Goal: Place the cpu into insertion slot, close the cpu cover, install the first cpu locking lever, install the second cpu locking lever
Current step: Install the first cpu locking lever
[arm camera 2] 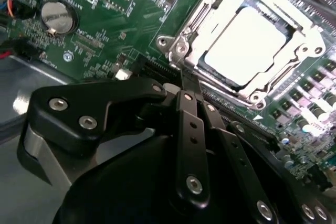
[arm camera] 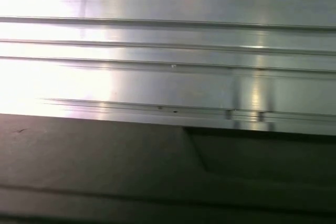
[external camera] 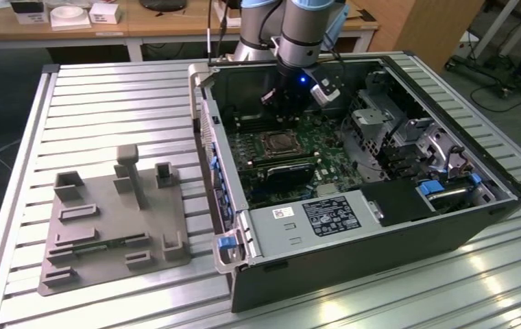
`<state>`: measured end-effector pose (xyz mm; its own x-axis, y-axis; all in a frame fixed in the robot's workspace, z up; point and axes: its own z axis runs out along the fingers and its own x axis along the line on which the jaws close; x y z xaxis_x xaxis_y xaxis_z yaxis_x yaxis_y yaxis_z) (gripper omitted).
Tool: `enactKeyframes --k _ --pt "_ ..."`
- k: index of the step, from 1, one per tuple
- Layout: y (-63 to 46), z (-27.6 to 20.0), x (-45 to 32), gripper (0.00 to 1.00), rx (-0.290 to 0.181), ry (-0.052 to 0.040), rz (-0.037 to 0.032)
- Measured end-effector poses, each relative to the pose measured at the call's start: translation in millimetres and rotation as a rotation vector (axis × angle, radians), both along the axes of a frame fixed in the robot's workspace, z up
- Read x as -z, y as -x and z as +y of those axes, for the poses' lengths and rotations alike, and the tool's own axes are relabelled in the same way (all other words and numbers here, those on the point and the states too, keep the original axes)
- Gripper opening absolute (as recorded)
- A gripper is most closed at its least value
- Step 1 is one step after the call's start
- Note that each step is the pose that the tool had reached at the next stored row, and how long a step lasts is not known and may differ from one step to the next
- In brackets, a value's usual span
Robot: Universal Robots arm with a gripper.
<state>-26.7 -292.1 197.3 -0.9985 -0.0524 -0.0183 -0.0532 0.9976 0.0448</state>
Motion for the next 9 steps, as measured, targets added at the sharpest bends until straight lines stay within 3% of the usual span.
enactKeyframes --k 2,9 --pt "0.1 -0.1 -1.4 0.11 0.0 -0.0053 0.0" --pt "0.1 -0.2 -12.3 0.11 0.0 -0.0056 0.0003"
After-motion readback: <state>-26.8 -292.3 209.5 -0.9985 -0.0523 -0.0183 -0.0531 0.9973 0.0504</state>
